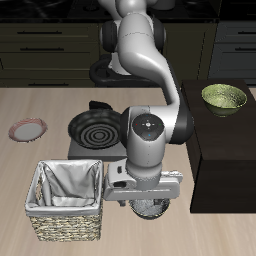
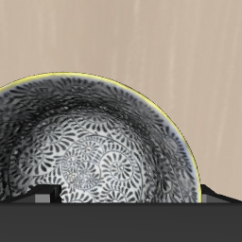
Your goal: Place the black bowl on the plate
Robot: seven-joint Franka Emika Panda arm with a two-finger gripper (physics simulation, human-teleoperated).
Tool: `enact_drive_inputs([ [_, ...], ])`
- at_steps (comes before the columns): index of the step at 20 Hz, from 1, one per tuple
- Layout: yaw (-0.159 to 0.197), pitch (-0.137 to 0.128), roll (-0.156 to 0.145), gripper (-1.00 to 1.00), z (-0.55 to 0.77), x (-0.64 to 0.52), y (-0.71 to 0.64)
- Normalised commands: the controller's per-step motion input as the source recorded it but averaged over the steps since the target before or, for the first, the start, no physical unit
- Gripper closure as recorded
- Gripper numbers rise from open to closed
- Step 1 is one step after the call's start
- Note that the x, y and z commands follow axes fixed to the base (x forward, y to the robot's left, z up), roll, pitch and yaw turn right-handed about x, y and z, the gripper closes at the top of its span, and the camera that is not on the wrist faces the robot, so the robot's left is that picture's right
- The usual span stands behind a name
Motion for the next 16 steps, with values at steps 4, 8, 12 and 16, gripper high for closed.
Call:
enact_drive_inputs([
  [4, -0.028, 0.054, 0.038, 1.00, -0.22, -0.03, -0.02],
  [8, -0.023, -0.009, 0.012, 1.00, 0.08, -0.01, 0.01],
  [12, -0.007, -0.016, 0.005, 1.00, 0.11, 0.03, 0.00],
  [16, -0.011, -0.027, 0.018, 1.00, 0.18, 0.04, 0.01],
])
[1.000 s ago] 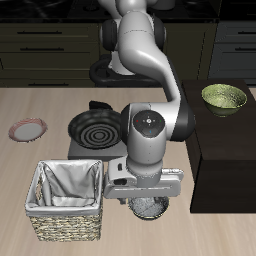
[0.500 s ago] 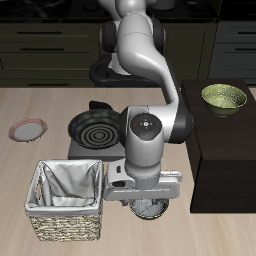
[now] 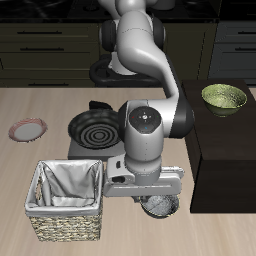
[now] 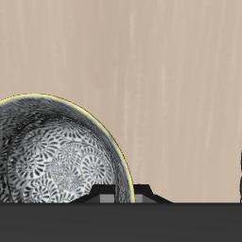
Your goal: Place the black bowl on the plate
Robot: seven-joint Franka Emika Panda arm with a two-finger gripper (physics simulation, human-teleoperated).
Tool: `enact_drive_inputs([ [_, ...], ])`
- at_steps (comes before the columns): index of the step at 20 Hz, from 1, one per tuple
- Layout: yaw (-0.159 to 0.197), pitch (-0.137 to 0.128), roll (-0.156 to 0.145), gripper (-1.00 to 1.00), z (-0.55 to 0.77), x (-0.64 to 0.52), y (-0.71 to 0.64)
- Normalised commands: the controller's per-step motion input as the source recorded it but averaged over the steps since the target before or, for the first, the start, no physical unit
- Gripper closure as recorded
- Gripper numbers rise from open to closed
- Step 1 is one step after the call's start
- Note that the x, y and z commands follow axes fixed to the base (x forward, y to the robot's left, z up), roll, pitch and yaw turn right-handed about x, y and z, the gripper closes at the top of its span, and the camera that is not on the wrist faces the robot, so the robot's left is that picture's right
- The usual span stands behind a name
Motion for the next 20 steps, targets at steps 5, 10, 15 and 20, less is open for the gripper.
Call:
enact_drive_inputs([
  [5, -0.020, -0.040, 0.027, 1.00, 0.31, -0.03, 0.12],
  [10, -0.016, -0.044, 0.029, 1.00, 0.35, -0.08, 0.14],
  [15, 0.006, -0.044, 0.004, 1.00, 0.34, -0.08, 0.00],
  [20, 0.034, -0.064, 0.004, 1.00, 0.37, -0.10, -0.09],
])
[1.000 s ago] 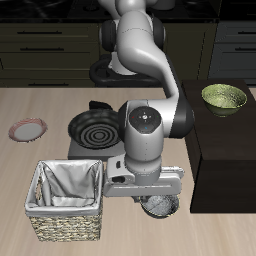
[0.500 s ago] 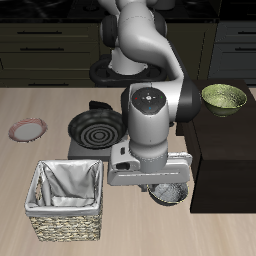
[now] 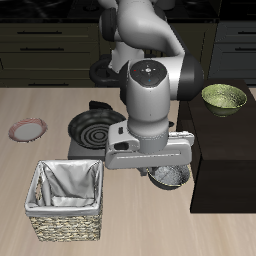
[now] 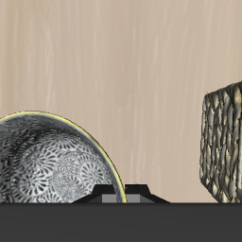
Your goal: Place the black bowl on the plate
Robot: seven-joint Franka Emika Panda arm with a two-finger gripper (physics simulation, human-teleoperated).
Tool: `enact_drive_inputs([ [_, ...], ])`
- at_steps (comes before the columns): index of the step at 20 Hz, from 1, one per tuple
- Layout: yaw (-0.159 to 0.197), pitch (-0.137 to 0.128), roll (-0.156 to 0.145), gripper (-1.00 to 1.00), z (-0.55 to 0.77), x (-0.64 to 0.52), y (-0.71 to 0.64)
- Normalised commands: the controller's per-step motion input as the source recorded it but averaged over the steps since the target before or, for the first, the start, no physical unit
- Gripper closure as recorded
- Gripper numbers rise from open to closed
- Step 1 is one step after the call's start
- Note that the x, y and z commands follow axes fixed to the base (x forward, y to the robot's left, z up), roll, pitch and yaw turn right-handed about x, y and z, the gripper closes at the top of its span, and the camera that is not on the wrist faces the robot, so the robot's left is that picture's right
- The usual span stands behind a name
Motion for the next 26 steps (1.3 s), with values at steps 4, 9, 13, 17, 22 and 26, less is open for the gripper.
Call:
enact_drive_inputs([
  [4, 0.012, -0.064, 0.002, 1.00, 0.45, -0.19, -0.14],
  [9, 0.032, -0.074, 0.008, 1.00, 0.37, -0.21, -0.14],
  [13, 0.032, -0.073, 0.046, 1.00, 0.38, -0.34, -0.07],
  [17, 0.030, -0.045, 0.055, 1.00, 0.27, -0.32, -0.04],
  [22, 0.091, -0.038, 0.000, 1.00, 0.08, -0.30, -0.22],
  [26, 0.092, -0.020, -0.017, 1.00, 0.03, -0.27, -0.31],
])
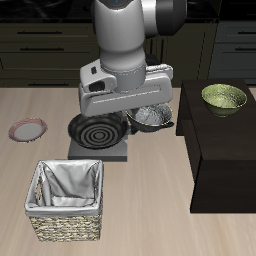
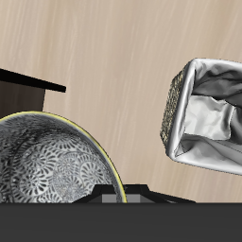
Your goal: Place the black bowl on the plate
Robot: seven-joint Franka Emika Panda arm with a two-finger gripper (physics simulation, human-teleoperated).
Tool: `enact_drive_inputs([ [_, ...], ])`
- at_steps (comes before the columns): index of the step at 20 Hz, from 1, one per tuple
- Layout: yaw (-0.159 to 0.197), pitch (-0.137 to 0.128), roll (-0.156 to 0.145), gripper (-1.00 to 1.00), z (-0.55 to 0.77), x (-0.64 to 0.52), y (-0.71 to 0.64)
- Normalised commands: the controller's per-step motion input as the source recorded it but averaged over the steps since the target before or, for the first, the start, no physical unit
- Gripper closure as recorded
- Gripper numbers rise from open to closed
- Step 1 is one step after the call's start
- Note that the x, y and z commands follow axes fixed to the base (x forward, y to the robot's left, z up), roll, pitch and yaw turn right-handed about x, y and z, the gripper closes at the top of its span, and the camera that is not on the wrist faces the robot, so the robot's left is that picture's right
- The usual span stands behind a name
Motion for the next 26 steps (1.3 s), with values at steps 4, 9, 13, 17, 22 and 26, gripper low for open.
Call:
enact_drive_inputs([
  [4, 0.023, -0.009, 0.004, 1.00, 0.08, -0.15, -0.33],
  [9, 0.044, 0.000, -0.135, 1.00, -0.01, -0.10, -0.61],
  [13, 0.074, -0.080, -0.051, 1.00, 0.14, -0.28, -0.47],
  [17, 0.040, -0.135, -0.061, 1.00, 0.14, -0.28, -0.58],
  [22, 0.006, -0.137, 0.022, 1.00, 0.20, -0.30, -0.26],
  [26, -0.037, -0.094, 0.001, 1.00, 0.16, -0.36, -0.17],
])
